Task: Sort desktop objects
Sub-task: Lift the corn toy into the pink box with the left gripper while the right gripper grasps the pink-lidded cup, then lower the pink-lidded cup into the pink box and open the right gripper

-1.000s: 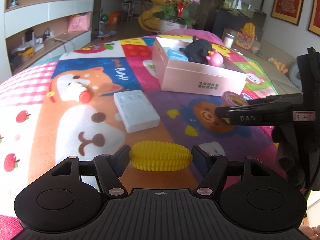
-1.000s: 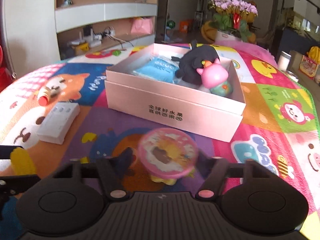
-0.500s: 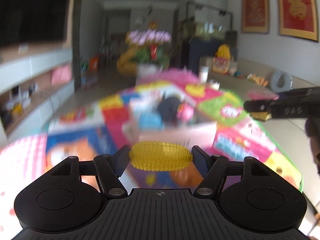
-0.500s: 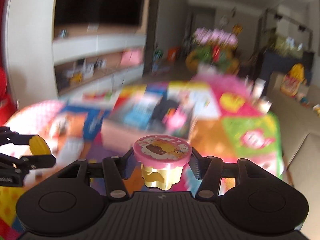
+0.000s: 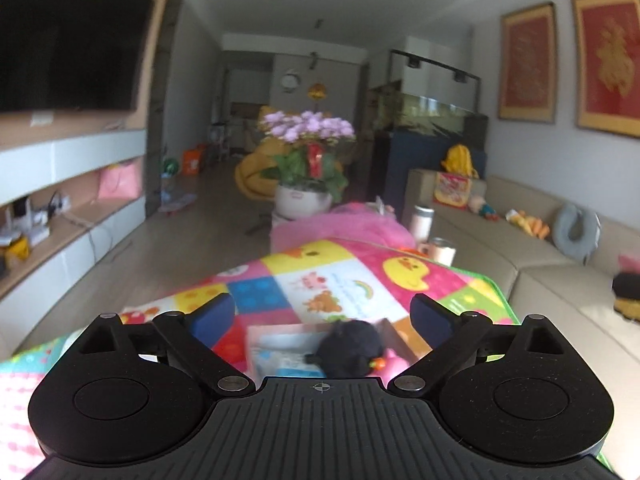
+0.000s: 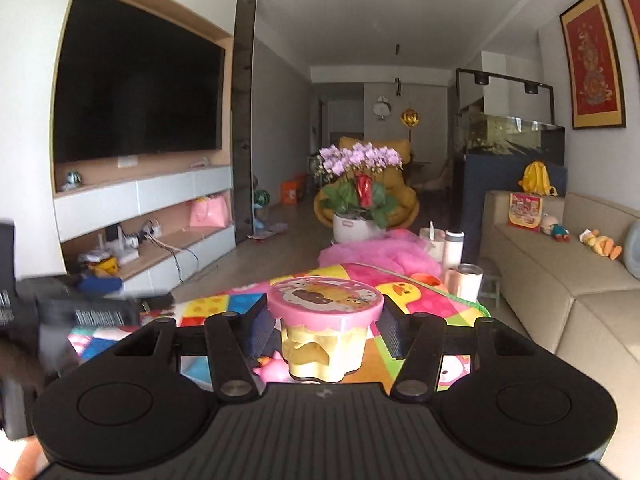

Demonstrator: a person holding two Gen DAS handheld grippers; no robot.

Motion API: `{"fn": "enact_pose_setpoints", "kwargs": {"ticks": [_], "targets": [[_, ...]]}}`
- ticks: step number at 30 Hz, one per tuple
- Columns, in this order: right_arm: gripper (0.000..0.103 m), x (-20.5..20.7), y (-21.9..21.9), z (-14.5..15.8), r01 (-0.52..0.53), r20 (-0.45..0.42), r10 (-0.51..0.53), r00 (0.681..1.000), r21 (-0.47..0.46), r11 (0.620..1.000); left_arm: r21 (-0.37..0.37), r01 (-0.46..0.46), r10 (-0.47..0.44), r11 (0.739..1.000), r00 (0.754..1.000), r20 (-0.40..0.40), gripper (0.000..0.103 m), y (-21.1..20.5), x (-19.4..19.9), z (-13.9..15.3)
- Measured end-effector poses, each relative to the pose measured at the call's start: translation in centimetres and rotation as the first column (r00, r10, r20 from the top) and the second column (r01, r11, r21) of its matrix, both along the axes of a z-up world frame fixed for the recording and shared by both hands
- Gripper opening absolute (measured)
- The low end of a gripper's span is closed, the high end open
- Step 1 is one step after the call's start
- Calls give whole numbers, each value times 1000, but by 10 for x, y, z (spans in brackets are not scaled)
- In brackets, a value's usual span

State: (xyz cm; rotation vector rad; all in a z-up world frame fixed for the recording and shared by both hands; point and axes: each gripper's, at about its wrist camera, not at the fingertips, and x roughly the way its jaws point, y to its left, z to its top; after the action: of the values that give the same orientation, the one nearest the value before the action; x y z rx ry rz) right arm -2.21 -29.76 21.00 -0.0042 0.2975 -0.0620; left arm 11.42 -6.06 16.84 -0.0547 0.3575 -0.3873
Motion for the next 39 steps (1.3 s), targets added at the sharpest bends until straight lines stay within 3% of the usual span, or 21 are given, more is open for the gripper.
{"fn": "enact_pose_setpoints", "kwargs": {"ticks": [5,11,14,21,25,29,33,39], "targets": [[55,37,4,-14,-19,-67,20,998,11,1000,50,-81,84,995,994,-70,101,36,-23,-37],[55,108,24,-18,-114,-154,136,979,140,984,74,-124,137,989,968,-210,103,76,-65,-93],[62,135,38,-24,-123,-156,146,977,145,982,65,-157,169,985,950,-263,103,92,-81,-113],[75,128,64,-38,-126,-155,149,977,146,981,120,-255,279,960,918,-282,103,118,-103,-146],[79,117,91,-55,-164,-192,169,967,41,986,95,-353,365,931,883,-294,103,133,-108,-154],[80,104,130,-88,-265,-280,246,928,-28,964,48,-448,442,893,849,-290,103,151,-112,-151],[80,84,176,-124,-386,-334,340,879,-80,919,-14,-529,499,849,810,-308,103,168,-117,-152],[80,78,228,-163,-501,-439,443,782,-19,865,-1,-523,498,852,811,-307,103,166,-117,-152]]}}
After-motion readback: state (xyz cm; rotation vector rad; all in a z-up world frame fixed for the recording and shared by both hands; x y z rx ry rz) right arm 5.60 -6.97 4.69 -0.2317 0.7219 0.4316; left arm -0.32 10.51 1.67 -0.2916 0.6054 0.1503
